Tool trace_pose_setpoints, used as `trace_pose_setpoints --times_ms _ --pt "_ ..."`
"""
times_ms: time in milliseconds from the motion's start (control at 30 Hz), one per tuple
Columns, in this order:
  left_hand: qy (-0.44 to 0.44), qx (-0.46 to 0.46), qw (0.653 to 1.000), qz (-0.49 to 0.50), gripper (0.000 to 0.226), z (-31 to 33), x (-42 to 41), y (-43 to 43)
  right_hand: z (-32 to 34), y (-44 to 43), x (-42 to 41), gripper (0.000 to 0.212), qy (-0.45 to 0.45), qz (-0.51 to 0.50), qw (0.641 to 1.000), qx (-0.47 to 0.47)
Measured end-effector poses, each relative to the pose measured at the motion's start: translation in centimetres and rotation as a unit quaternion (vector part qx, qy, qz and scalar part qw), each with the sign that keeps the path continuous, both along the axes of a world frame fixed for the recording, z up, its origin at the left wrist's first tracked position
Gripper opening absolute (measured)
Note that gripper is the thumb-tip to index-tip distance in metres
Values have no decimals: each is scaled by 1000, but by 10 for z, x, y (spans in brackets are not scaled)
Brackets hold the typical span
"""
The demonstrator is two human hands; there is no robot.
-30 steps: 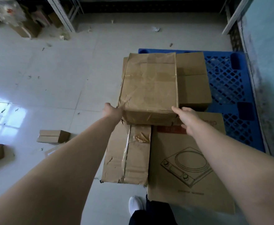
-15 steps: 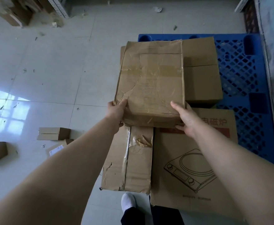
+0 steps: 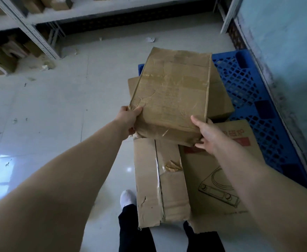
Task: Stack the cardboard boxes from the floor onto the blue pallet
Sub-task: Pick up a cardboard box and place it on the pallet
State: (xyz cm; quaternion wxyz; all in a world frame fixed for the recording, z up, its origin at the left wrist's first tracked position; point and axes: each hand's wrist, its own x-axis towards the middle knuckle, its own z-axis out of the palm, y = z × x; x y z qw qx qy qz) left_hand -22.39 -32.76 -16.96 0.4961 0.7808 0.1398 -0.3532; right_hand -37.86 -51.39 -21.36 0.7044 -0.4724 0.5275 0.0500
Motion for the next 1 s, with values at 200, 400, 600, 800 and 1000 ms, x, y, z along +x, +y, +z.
trace_pose_setpoints --times_ms 200,400,600,800,1000 --pt "-15 -9 997 -74 48 12 56 21 3 55 26 72 -7 -103 995 8" --pt "-47 -5 992 -119 48 -2 113 29 -16 114 67 80 -23 -174 983 51" --pt "-87 -32 990 -111 63 -45 147 15 -41 113 114 80 -29 -209 976 47" --pt "-28 -18 992 -122 82 -103 137 4 -79 132 157 59 -31 -124 992 -1" --pt "-165 128 977 -40 51 -123 82 8 -108 137 125 43 2 -133 991 -9"
